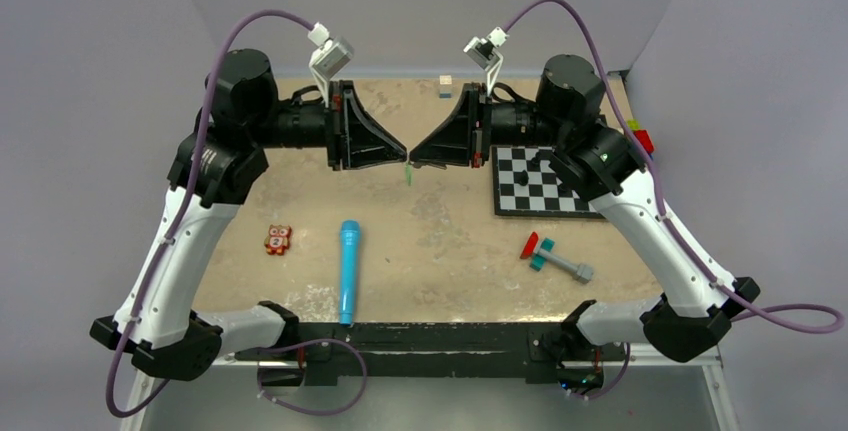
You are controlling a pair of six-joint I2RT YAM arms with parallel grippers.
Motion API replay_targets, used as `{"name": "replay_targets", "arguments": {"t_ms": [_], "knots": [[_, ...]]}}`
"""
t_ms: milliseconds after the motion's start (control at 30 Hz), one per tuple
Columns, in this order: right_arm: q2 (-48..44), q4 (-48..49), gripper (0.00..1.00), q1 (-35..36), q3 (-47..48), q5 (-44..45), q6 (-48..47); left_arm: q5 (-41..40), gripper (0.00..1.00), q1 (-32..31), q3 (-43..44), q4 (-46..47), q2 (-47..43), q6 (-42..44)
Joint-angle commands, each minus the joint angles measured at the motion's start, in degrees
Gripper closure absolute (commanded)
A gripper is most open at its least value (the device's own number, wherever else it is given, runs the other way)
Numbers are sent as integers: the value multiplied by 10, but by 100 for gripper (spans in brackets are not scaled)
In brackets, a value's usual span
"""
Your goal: Remove the keys from the keyring
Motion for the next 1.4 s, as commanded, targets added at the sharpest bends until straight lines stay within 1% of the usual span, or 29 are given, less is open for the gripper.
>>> {"name": "replay_targets", "arguments": {"t_ms": [0,100,433,500,567,767,800,900,1033,1133,1367], "knots": [[-12,12,100,1,15,-6,-14,22,83,0,15,-2,4,-5],[-12,13,100,1,14,-3,-14,27,86,-1,8,6,3,-11],[-13,17,100,1,12,-1,-8,53,90,-3,-16,64,2,-56],[-12,19,100,1,12,-1,-7,54,94,-5,-17,66,3,-57],[-13,23,100,1,11,1,-5,53,100,-5,-18,65,2,-57],[-12,30,100,1,7,6,5,26,100,-5,-17,49,-2,-62],[-11,30,98,1,6,5,6,25,100,-5,-17,50,-3,-66],[-11,34,76,1,2,3,12,20,100,-6,-19,58,-7,-81],[-17,61,54,0,-12,-6,23,21,100,-5,-21,73,-12,-97],[-19,68,52,0,-15,-11,25,21,100,-4,-19,79,-14,-105],[-29,100,51,0,-30,-19,33,16,100,-4,-14,88,-15,-128]]}}
